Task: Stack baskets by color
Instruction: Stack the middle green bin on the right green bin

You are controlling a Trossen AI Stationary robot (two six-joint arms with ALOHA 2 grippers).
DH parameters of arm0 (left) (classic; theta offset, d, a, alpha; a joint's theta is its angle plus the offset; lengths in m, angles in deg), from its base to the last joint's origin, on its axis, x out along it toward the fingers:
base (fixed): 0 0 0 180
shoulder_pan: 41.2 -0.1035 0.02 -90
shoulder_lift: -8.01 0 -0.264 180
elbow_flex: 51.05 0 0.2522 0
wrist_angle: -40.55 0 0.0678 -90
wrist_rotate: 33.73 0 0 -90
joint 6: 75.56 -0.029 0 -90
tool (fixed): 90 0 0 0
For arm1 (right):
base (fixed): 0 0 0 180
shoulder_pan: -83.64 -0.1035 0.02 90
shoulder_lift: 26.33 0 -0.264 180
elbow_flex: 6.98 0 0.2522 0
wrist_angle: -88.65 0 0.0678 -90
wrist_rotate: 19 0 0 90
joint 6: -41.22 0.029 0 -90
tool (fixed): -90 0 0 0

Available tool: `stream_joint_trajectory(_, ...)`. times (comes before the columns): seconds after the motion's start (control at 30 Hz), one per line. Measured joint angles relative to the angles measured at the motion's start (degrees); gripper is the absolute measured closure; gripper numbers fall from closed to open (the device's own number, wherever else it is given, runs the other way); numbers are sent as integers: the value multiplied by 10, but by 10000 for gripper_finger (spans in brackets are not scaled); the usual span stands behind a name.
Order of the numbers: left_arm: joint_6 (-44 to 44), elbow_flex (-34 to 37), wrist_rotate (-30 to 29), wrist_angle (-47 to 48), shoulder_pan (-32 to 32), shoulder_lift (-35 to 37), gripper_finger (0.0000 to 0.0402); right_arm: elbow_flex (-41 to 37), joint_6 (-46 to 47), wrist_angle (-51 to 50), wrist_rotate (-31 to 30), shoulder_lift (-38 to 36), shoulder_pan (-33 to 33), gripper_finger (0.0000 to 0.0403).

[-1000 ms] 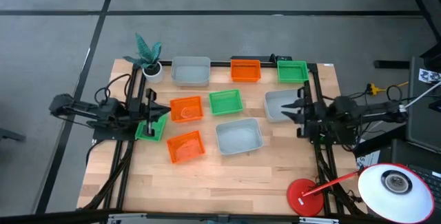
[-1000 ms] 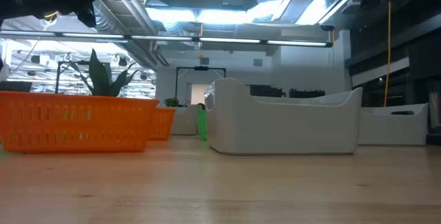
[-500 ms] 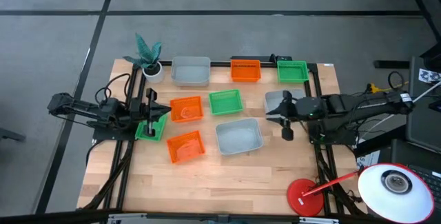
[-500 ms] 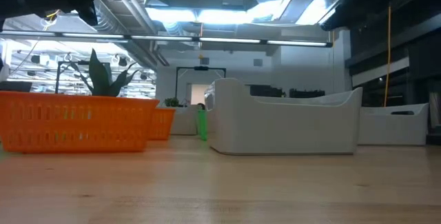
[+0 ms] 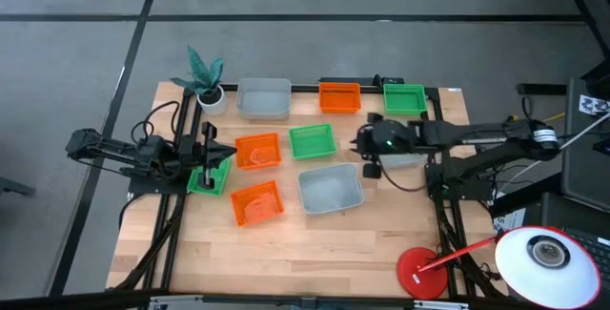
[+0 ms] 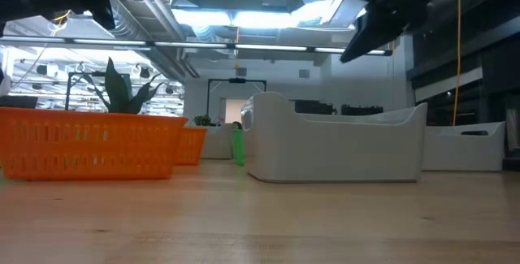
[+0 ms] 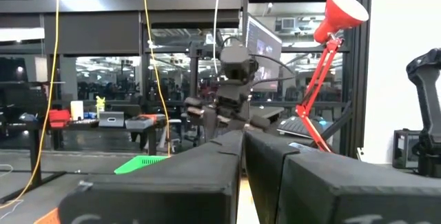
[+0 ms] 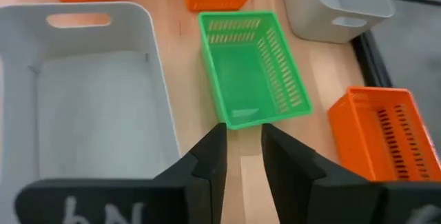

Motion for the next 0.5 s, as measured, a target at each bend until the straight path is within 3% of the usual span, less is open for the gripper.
stream_joint_trajectory(0.17,0,0,0,-9,0,0,392,31,-43,1,84,58,47,311)
stream_joint_trajectory(0.5,0,0,-10,-8,0,0,392,94,-105,17,94,192,110,311)
